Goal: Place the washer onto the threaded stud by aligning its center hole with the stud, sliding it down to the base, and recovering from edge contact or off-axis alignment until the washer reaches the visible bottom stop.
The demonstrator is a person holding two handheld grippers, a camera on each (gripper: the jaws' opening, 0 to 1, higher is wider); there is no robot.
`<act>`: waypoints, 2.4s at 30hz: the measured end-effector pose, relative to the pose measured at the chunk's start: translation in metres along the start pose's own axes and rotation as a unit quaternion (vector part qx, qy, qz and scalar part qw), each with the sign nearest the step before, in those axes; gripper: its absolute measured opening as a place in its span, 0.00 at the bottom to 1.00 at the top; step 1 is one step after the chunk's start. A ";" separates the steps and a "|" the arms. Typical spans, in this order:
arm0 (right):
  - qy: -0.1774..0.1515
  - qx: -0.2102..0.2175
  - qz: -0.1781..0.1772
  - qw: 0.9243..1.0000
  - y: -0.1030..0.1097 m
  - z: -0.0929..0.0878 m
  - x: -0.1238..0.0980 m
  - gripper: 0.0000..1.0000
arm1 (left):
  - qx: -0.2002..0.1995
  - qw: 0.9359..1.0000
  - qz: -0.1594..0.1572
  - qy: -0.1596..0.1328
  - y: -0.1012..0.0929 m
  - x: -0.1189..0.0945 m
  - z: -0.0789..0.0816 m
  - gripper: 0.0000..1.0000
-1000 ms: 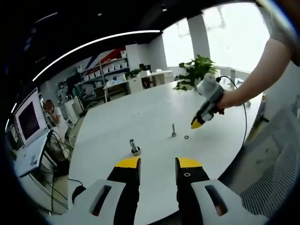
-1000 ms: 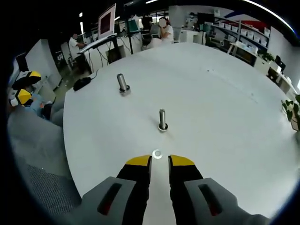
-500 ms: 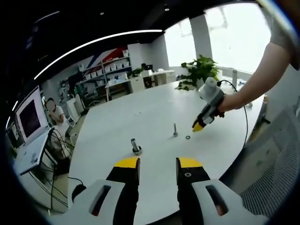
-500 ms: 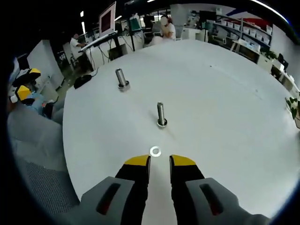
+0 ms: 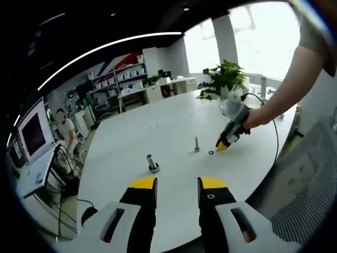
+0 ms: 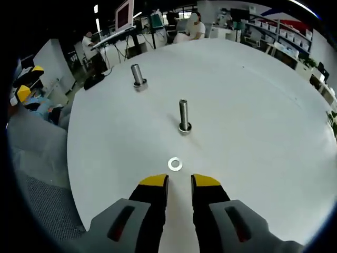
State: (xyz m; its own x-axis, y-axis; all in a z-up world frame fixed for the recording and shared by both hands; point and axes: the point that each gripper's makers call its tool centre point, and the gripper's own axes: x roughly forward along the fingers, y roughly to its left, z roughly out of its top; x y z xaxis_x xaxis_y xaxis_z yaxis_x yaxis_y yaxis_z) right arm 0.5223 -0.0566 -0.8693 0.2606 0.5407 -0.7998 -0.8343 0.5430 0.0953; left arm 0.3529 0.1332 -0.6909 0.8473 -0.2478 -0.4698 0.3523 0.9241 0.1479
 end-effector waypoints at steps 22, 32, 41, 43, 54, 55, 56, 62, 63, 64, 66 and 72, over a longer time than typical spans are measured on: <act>-0.040 -0.081 0.022 0.996 0.004 0.006 0.010 0.19 | 0.012 1.000 0.001 0.016 0.001 0.003 -0.005 0.28; -0.066 -0.094 0.018 0.993 0.008 0.010 0.013 0.17 | 0.012 1.000 0.002 0.013 0.001 0.002 -0.005 0.28; -0.062 -0.077 0.014 0.995 0.008 0.010 0.012 0.15 | 0.012 1.000 0.003 0.011 0.002 0.001 -0.004 0.27; -0.061 -0.069 0.013 0.996 0.008 0.010 0.013 0.15 | 0.013 1.000 0.003 0.010 0.001 0.001 -0.004 0.27; -0.058 -0.057 0.007 0.997 0.006 0.009 0.013 0.14 | 0.016 1.000 0.004 0.011 0.002 0.001 -0.004 0.27; -0.059 -0.060 0.007 0.996 0.007 0.009 0.012 0.14 | 0.014 1.000 0.005 0.012 0.003 0.001 -0.005 0.27; -0.059 -0.061 0.007 0.996 0.007 0.009 0.011 0.14 | 0.013 1.000 0.006 0.011 0.003 0.001 -0.005 0.27; -0.057 -0.066 0.008 0.996 0.008 0.010 0.010 0.14 | 0.015 1.000 0.005 0.014 0.003 0.001 -0.005 0.27; -0.057 -0.065 0.008 0.996 0.008 0.011 0.009 0.14 | 0.016 1.000 0.005 0.014 0.002 0.002 -0.005 0.27; -0.059 -0.065 0.007 0.996 0.008 0.012 0.008 0.14 | 0.016 1.000 0.005 0.015 0.002 0.002 -0.006 0.26; -0.063 -0.064 0.006 0.996 0.006 0.014 0.007 0.14 | 0.016 1.000 0.005 0.016 0.002 0.002 -0.006 0.26; -0.082 -0.070 0.002 0.994 0.005 0.027 -0.001 0.14 | 0.017 1.000 0.005 0.016 0.002 0.002 -0.006 0.26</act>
State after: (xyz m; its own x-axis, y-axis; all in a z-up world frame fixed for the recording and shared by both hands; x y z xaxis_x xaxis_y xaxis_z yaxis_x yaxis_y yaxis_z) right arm 0.5311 -0.0369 -0.8517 0.3241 0.6461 -0.6910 -0.8917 0.4526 0.0050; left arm 0.3530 0.1366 -0.6967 0.8373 -0.2289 -0.4966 0.3578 0.9161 0.1809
